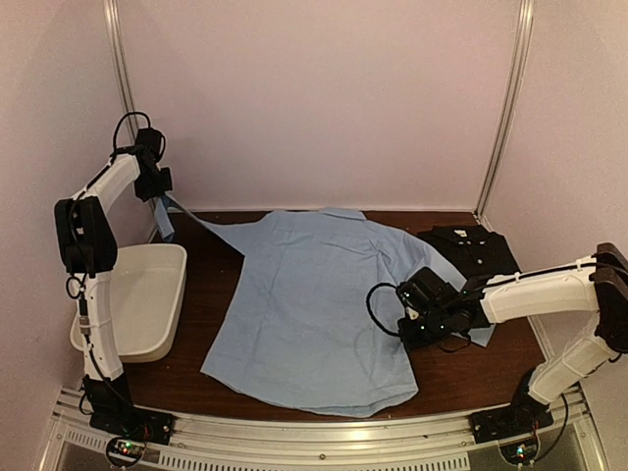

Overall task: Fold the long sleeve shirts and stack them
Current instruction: Smooth out the flattened shirt at the center of the board.

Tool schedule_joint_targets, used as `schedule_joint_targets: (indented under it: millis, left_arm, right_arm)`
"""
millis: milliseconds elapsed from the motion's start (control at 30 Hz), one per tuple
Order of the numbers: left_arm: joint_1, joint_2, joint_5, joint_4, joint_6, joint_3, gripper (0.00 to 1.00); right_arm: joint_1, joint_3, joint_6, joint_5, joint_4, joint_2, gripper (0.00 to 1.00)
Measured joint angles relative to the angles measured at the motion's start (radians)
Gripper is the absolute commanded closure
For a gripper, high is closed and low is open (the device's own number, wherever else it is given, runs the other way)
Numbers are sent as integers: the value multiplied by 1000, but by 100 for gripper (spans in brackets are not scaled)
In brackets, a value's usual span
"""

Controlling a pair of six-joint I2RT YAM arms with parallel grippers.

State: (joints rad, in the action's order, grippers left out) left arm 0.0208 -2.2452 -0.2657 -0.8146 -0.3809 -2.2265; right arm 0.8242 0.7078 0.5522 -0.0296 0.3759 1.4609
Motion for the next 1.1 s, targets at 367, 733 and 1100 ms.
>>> schedule_joint_targets:
  millis: [367, 733, 1100]
  left_arm:
    - [-26, 5, 20, -11, 43, -24, 24]
    - [-311, 218, 183, 120, -21, 273, 20]
    - [-541, 240, 375, 316, -174, 607, 20]
  right_arm:
    - [-1, 40, 17, -21, 47, -113, 22]
    - [-89, 165, 12, -148, 22, -193, 0]
    - [-227, 98, -7, -196, -57, -325, 0]
